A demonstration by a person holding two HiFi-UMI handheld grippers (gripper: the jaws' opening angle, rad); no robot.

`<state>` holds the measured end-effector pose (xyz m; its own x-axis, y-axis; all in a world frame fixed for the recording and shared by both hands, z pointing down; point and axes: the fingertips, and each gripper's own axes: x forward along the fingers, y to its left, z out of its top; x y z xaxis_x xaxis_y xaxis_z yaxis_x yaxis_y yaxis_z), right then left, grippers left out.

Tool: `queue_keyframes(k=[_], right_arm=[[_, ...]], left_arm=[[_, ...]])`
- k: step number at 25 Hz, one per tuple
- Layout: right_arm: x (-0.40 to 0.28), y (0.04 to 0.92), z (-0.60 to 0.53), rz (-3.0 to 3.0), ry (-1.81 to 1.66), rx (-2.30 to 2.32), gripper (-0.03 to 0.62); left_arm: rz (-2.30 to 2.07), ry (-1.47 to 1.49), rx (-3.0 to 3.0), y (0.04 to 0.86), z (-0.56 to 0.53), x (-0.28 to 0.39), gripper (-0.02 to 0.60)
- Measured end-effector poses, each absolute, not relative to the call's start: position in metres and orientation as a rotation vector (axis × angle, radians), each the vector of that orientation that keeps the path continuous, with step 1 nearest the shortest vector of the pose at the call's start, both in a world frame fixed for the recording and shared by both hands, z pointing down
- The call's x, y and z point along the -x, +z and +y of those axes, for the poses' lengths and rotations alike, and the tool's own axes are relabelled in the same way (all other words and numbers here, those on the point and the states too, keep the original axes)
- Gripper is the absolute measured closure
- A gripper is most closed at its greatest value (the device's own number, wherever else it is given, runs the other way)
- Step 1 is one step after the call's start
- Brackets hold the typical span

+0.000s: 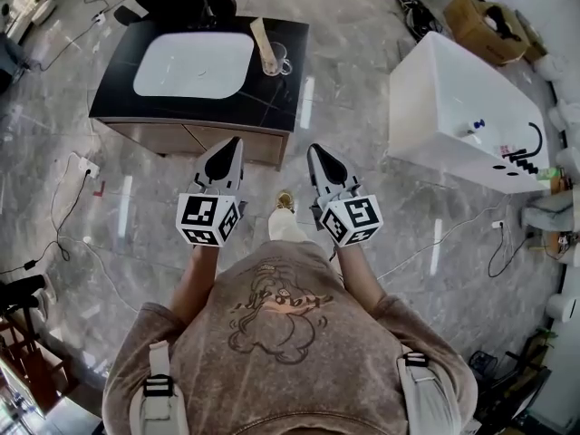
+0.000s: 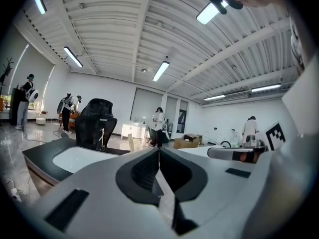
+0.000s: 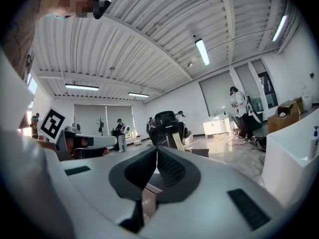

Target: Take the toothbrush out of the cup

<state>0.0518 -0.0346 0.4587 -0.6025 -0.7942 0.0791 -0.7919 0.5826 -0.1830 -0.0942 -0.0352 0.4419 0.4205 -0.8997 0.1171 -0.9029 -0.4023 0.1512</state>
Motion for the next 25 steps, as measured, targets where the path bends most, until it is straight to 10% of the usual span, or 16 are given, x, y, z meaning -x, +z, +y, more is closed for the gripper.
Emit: queue_keyframes(k=[25], right_arm=[[-0.058, 0.434, -0.22, 2.816, -0.299, 1.294, 0.576]], left_arm=[[-1.711, -0.071, -2.46, 0.407, -0.216, 0.1, 0.563]])
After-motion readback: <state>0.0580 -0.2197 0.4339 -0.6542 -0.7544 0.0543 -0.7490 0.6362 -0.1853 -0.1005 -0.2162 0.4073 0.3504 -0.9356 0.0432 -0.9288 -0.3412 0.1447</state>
